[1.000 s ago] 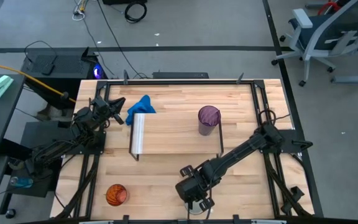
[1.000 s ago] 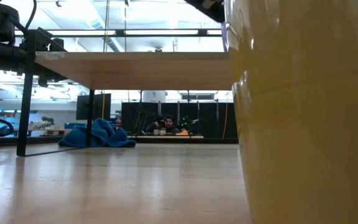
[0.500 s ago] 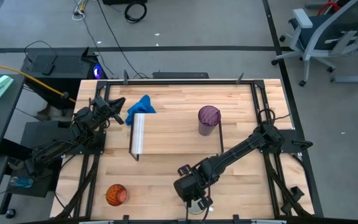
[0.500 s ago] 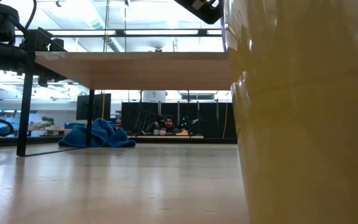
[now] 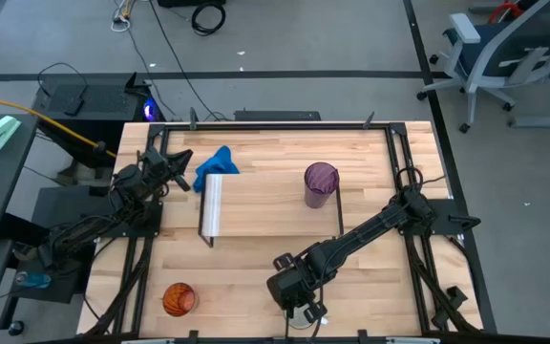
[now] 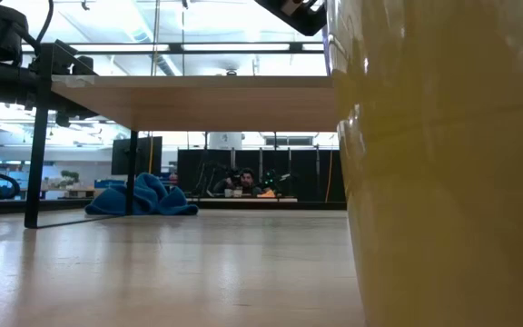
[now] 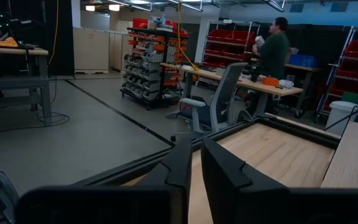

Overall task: Stack small to large cups/mugs on shelf
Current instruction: Put the yellow cup on the shelf

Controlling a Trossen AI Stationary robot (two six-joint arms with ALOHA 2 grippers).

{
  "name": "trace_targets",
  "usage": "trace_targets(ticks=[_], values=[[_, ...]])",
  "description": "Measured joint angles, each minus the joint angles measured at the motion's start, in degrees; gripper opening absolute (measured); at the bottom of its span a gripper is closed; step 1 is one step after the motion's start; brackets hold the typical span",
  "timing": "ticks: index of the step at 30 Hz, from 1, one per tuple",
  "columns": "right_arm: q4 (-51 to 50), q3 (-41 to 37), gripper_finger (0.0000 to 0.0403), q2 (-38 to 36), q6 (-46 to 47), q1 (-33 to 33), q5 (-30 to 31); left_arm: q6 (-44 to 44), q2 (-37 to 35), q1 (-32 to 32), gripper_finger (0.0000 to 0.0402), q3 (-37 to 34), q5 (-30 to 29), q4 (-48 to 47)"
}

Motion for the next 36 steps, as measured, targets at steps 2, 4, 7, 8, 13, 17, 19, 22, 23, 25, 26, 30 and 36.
trace_targets(ticks=[2, 4, 7, 8, 13, 17, 19, 22, 23, 25, 26, 30, 36], values=[[-0.4, 0.0, 0.0099, 0.0, 0.3, 0.0, 0.0, 0.0, 0.0, 0.0, 0.0045, 0.0, 0.0, 0.0], [-0.4, -0.5, 0.0098, 0.0, 0.3, 0.0, 0.0, -0.1, 0.0, 0.0, 0.0046, 0.0, 0.0, 0.0], [-0.5, -1.1, 0.0098, 0.0, 0.6, 0.0, 0.0, -0.1, 0.0, 0.0, 0.0047, 0.0, 0.0, 0.0], [-0.5, -1.2, 0.0098, 0.0, 0.7, 0.0, -0.1, -0.1, 0.0, 0.0, 0.0047, 0.0, 0.0, 0.0], [-0.1, -1.3, 0.0098, 0.0, 0.7, 0.0, -0.1, 0.0, 0.0, 0.0, 0.0046, 0.0, 0.0, 0.0], [-0.2, -1.3, 0.0097, 0.0, 0.7, 0.0, 0.0, 0.0, 0.0, 0.0, 0.0048, 0.0, 0.0, 0.0], [-0.2, -1.3, 0.0094, 0.0, 0.7, 0.0, 0.0, 0.0, 0.0, 0.0, 0.0047, 0.0, 0.0, 0.0], [-0.2, -1.3, 0.0083, 0.0, 0.7, 0.0, -0.1, -0.1, 0.0, 0.0, 0.0044, 0.0, 0.0, 0.0], [-0.2, -1.3, 0.0078, 0.0, 0.7, 0.0, -0.1, -0.1, 0.0, 0.0, 0.0044, 0.0, 0.0, 0.0], [-0.2, -1.3, 0.0066, 0.0, 0.8, 0.0, -0.1, -0.1, 0.0, 0.0, 0.0044, 0.0, 0.0, 0.0], [-0.1, -1.3, 0.0060, 0.0, 0.7, 0.0, 0.0, -0.1, 0.0, 0.0, 0.0044, 0.0, 0.0, 0.0], [-0.3, -1.3, 0.0033, -0.1, 0.7, 0.0, 0.1, -0.1, 0.0, 0.0, 0.0046, 0.0, 0.0, 0.0], [-0.3, -1.3, 0.0013, -0.1, 1.4, 0.0, 0.3, -0.1, 0.0, 0.0, 0.0040, 0.0, 0.0, 0.0]])
